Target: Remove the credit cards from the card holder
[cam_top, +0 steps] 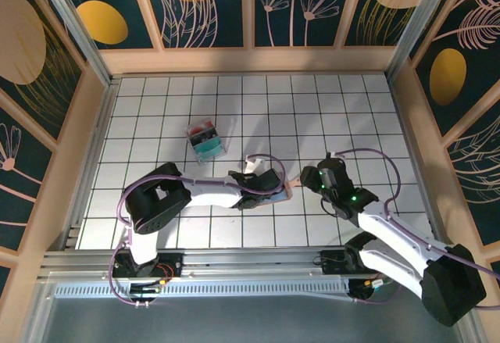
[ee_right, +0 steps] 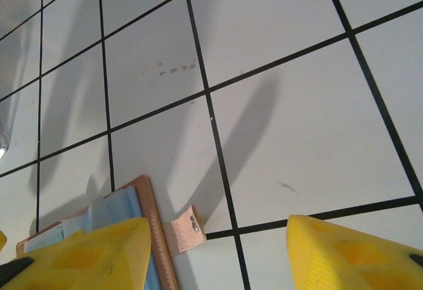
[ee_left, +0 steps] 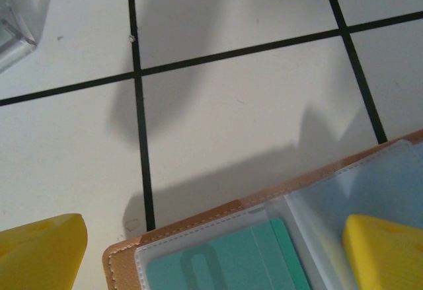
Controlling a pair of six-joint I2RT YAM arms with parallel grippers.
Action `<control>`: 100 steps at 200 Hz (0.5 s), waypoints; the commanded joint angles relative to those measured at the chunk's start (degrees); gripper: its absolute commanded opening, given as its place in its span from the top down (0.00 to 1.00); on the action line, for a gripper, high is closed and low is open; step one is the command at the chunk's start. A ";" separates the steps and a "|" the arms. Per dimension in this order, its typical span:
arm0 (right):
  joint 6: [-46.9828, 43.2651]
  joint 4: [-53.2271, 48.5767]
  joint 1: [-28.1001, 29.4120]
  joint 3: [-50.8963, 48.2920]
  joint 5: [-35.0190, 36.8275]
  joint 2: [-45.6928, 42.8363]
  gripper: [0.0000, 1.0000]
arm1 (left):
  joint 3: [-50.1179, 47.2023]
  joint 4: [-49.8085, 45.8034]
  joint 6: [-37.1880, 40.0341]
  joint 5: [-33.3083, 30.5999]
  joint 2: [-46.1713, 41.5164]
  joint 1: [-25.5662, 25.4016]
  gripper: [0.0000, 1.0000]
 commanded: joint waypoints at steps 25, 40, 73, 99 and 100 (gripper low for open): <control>-1.52 1.22 -0.46 2.13 -1.79 0.88 0.45 | 3.34 0.85 3.41 1.32 -5.75 -0.14 0.01; -1.25 1.24 -0.50 2.37 -1.88 1.09 0.46 | 3.09 2.22 4.64 0.72 -8.31 -0.05 0.01; -0.97 2.17 -0.41 2.77 -4.00 1.96 0.49 | 0.65 2.10 5.02 -0.33 -12.79 1.48 0.01; -1.19 3.04 -0.24 3.35 -6.86 3.45 0.52 | -3.51 2.35 3.41 2.00 -15.12 4.60 0.01; -1.16 3.02 -0.22 3.41 -6.98 3.53 0.52 | -3.69 2.36 3.33 2.04 -15.24 4.69 0.01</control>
